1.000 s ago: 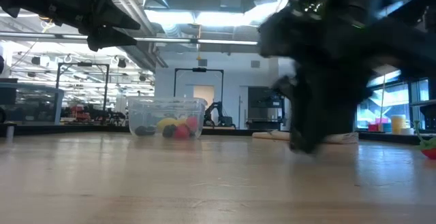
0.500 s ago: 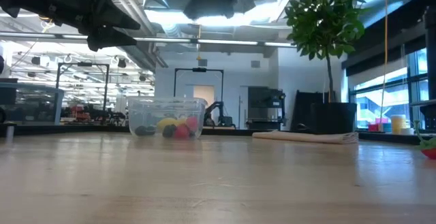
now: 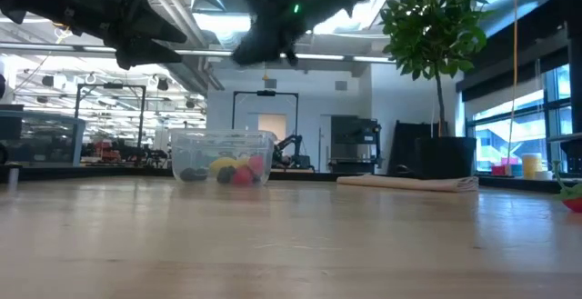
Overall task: Pick and placing Produce into tupperware
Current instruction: Put the black cherry into the transparent bin, then put the red strawberry into the transparent bin
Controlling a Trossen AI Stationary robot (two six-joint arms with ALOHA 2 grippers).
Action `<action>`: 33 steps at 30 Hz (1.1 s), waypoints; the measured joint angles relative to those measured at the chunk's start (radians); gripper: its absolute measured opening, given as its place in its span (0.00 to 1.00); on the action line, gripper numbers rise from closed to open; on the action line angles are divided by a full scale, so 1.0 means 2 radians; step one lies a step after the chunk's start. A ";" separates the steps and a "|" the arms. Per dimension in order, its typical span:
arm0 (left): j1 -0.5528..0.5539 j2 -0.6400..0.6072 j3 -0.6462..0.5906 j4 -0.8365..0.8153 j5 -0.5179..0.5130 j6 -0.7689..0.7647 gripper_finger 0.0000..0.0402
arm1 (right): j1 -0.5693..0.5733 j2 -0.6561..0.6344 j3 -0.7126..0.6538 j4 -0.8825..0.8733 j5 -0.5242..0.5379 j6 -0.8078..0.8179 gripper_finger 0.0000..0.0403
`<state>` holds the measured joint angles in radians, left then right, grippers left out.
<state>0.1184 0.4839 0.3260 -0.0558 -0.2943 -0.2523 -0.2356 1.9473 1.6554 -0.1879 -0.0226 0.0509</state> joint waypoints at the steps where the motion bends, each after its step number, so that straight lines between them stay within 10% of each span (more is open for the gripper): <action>1: 0.000 0.000 0.000 0.000 0.000 0.000 0.72 | 0.000 0.010 0.000 -0.005 0.000 0.000 0.29; 21: 0.000 0.000 0.000 -0.003 0.000 0.000 0.72 | -0.002 0.101 0.000 -0.077 0.001 0.011 0.30; 33: 0.000 0.000 0.000 -0.003 0.000 0.000 0.72 | -0.002 0.099 0.000 -0.076 0.001 0.023 0.54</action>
<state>0.1184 0.4839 0.3260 -0.0608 -0.2943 -0.2527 -0.2401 2.1448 1.6551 -0.3398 -0.0204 0.0963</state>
